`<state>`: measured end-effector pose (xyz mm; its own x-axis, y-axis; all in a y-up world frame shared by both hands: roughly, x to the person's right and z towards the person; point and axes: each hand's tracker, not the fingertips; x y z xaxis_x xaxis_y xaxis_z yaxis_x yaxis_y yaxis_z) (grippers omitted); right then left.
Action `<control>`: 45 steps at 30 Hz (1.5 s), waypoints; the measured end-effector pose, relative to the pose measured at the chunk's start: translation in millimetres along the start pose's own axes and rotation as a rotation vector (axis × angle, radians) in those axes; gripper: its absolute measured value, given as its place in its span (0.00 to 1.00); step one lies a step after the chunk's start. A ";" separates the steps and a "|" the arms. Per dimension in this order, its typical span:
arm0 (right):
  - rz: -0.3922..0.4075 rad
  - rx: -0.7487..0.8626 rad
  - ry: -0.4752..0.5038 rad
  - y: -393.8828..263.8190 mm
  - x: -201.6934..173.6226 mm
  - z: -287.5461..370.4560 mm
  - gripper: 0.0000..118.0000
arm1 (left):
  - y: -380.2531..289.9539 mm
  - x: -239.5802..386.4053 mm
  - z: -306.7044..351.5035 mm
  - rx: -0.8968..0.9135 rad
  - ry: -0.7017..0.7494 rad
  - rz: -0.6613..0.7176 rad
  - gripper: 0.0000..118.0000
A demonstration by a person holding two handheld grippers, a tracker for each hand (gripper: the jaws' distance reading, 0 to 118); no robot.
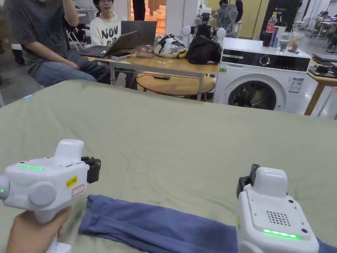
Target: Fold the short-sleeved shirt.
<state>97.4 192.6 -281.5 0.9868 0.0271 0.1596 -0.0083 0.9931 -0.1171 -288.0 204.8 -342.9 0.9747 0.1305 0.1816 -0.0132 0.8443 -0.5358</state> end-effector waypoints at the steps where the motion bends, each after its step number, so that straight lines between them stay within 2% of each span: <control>1: 0.002 -0.002 0.022 0.2 -5.2 -1.6 0.00 | 1.6 -17.9 -4.1 -0.066 -0.044 0.028 0.00; 5: 0.026 -0.018 0.073 -1.0 -22.9 -6.4 0.00 | 1.5 -72.8 -25.8 -0.313 -0.209 0.218 0.02; 6: 0.029 -0.025 0.084 -2.1 -26.7 -7.9 0.00 | -1.4 -87.6 -33.6 -0.374 -0.257 0.274 0.12; 7: 0.030 -0.028 0.094 -3.6 -29.8 -8.5 0.00 | -7.3 -95.4 -39.4 -0.418 -0.307 0.333 0.28; 8: 0.031 -0.032 0.101 -5.2 -32.5 -9.0 0.00 | -12.4 -104.9 -46.6 -0.429 -0.303 0.370 0.53; 9: 0.033 -0.038 0.108 -6.8 -34.6 -9.6 0.00 | -17.9 -113.6 -52.3 -0.461 -0.320 0.401 0.61; 13: 0.039 -0.069 0.127 -14.0 -39.8 -13.1 0.00 | -46.7 -136.8 -83.2 -0.559 -0.467 0.538 0.60; 16: 0.042 -0.086 0.132 -17.7 -39.6 -15.1 0.00 | -73.9 -122.7 -97.2 -0.676 -0.608 0.637 0.60; 18: 0.045 -0.092 0.130 -19.3 -38.4 -15.6 0.00 | -73.6 -116.4 -99.7 -0.573 -0.678 0.626 0.60; 22: 0.035 -0.104 0.123 -20.9 -33.5 -18.3 0.00 | -76.9 -95.5 -104.5 -0.567 -0.678 0.625 0.60; 23: 0.033 -0.106 0.121 -21.5 -32.2 -18.9 0.00 | -76.0 -91.8 -105.9 -0.570 -0.663 0.609 0.56; 24: 0.032 -0.110 0.117 -21.9 -30.6 -19.3 0.00 | -76.7 -86.3 -109.2 -0.601 -0.608 0.571 0.48; 25: 0.031 -0.112 0.116 -22.0 -28.8 -19.5 0.00 | -78.4 -82.6 -111.0 -0.614 -0.558 0.545 0.32; 26: 0.029 -0.114 0.114 -22.2 -27.0 -19.5 0.00 | -80.0 -80.9 -109.1 -0.599 -0.564 0.573 0.07; 27: 0.028 -0.116 0.112 -22.2 -24.7 -19.4 0.00 | -81.9 -102.8 -121.7 -0.568 -0.586 0.595 0.05; 31: 0.036 -0.112 0.097 -20.6 -13.9 -17.9 0.00 | -72.3 -93.9 -97.4 -0.522 -0.566 0.545 0.03; 34: 0.036 -0.114 0.088 -18.3 -6.5 -20.1 0.00 | -61.7 -100.4 -82.0 -0.473 -0.598 0.606 0.02; 36: 0.038 -0.113 0.080 -17.8 -3.3 -21.3 0.00 | -52.8 -98.6 -66.9 -0.461 -0.589 0.588 0.02; 43: 0.029 -0.125 0.083 -17.2 0.2 -23.4 0.00 | -28.0 -129.5 -30.3 -0.448 -0.452 0.587 0.02; 45: 0.031 -0.127 0.092 -17.2 -1.5 -22.9 0.00 | -22.2 -126.9 -21.2 -0.462 -0.392 0.542 0.02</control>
<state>99.8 172.8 -302.2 0.9971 0.0411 0.0640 -0.0243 0.9693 -0.2447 -406.7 158.5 -371.5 0.7093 0.7043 0.0292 -0.2837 0.3231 -0.9028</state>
